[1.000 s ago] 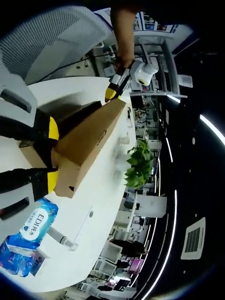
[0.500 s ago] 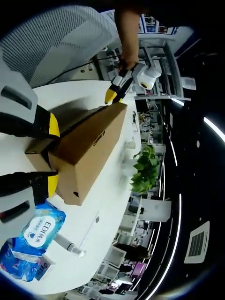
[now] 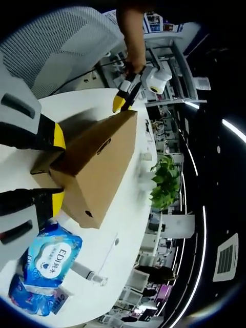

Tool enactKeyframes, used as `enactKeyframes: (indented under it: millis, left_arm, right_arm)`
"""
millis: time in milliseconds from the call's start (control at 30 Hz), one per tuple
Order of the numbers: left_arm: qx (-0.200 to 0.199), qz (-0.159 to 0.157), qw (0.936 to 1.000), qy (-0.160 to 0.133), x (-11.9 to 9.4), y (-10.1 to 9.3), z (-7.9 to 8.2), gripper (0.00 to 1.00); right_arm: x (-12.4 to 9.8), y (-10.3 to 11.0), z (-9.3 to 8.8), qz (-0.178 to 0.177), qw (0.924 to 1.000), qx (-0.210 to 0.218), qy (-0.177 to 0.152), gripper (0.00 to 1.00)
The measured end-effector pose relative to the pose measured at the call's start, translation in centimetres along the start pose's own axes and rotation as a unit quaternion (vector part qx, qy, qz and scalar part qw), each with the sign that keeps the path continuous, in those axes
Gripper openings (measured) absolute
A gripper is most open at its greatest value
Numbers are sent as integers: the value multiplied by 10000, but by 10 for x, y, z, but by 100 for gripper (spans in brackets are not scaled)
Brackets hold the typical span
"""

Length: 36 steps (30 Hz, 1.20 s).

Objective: Operate the shoe box by opening the lid, removing the specified soft item, and placing it in the target area until the item is outside and the box remains undamaged.

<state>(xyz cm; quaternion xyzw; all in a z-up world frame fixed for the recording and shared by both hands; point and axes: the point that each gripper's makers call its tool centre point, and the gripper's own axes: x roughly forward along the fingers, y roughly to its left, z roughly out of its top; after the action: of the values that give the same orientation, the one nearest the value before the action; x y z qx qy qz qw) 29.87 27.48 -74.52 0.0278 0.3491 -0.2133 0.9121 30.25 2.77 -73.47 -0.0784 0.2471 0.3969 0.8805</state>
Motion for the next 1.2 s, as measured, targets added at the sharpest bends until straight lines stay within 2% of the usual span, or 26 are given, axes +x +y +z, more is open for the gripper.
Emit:
enactKeyframes:
  millis: [100,267,533,1200]
  left_arm:
    - [137,36,9999,56,0,-1,-1,37]
    - [151,45,9998,122,-1,1,-2,36]
    - [238,11,9994,253,1,1,-11,35]
    - [-33,97,9995,300,18,11,-22,30]
  right_arm:
    - [0,0,1,5,10000,21,-23,25]
    - [0,-1,-2,-4,10000,88,-26,25]
    - [4,2,-13,68,9998,145,101,24]
    - [16,-1,-27,91,9988,274,407,22]
